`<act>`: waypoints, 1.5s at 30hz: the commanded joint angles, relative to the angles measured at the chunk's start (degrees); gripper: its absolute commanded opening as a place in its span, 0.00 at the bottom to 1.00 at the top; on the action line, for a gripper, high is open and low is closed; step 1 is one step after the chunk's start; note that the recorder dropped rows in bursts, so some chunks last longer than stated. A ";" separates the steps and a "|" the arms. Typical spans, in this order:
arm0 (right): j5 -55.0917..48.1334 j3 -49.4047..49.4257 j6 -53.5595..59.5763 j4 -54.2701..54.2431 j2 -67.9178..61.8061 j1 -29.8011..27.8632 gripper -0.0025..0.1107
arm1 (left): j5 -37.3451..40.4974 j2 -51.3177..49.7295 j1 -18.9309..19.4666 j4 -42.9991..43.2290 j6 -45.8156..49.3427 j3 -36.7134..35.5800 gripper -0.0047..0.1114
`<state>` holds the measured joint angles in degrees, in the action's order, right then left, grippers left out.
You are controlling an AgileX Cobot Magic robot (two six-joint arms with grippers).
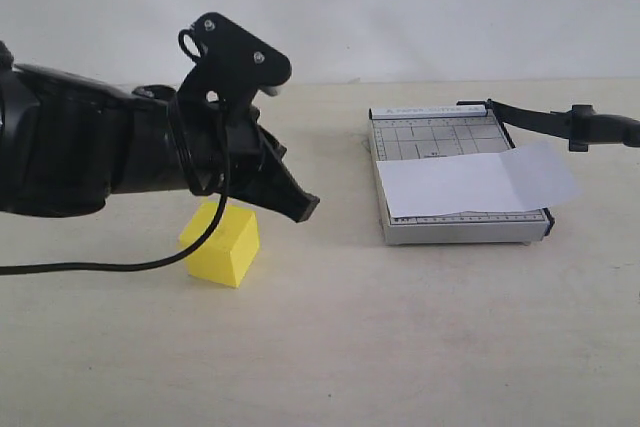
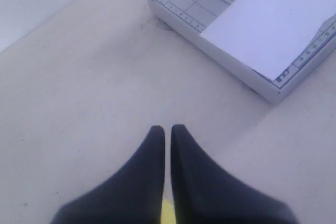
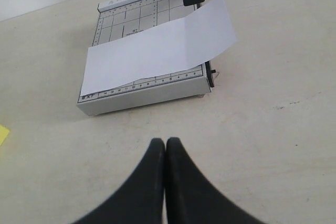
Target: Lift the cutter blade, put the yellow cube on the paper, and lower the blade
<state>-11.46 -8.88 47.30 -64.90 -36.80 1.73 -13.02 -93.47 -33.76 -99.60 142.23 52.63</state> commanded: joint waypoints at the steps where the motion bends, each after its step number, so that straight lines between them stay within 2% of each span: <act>1: 0.57 0.17 0.15 0.12 0.13 0.30 0.02 | -0.53 -0.07 -0.12 -0.35 1.73 0.77 0.08; 5: 0.57 0.17 0.15 0.12 0.13 0.30 0.02 | -0.62 0.19 -0.12 -0.35 1.72 0.67 0.09; 8: 0.57 0.17 0.15 0.12 0.13 0.30 0.02 | -1.20 0.42 -0.12 -0.35 1.72 0.67 0.20; 9: 0.57 0.17 0.15 0.12 0.13 0.30 0.02 | -1.74 0.42 -0.12 -0.35 1.56 0.67 0.26; 12: 0.57 0.17 0.15 0.12 0.13 0.30 0.02 | -4.74 0.42 -0.12 -0.35 -1.03 0.67 0.62; 14: 0.57 0.17 0.15 0.12 0.13 0.30 0.02 | -9.50 0.42 -0.12 -0.35 -4.50 0.67 0.85; 16: 0.57 0.17 0.15 0.12 0.13 0.30 0.02 | -15.12 0.42 -0.12 -0.35 -5.81 0.38 0.95; 19: 0.57 0.17 0.15 0.12 0.13 0.30 0.02 | -20.28 0.42 -0.12 -0.35 -5.91 -0.39 0.94; 22: 0.57 0.17 0.15 0.12 0.13 0.30 0.02 | -21.91 0.42 -0.12 -0.35 -6.45 -1.66 0.90; 27: 0.14 0.17 0.15 0.12 0.13 0.30 0.02 | -20.66 0.42 -0.12 -0.35 -11.00 -3.03 0.85; 37: -0.32 0.17 0.15 0.12 0.13 0.30 0.02 | -15.42 0.42 -0.12 -0.35 -21.76 -4.07 0.85; 45: -0.82 0.17 0.15 0.12 0.13 0.30 0.02 | -15.42 -1.76 -0.12 -0.35 -22.32 -6.18 0.85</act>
<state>-12.23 -8.88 47.30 -64.90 -36.80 1.73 -28.97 -93.94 -33.76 -99.72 120.64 47.96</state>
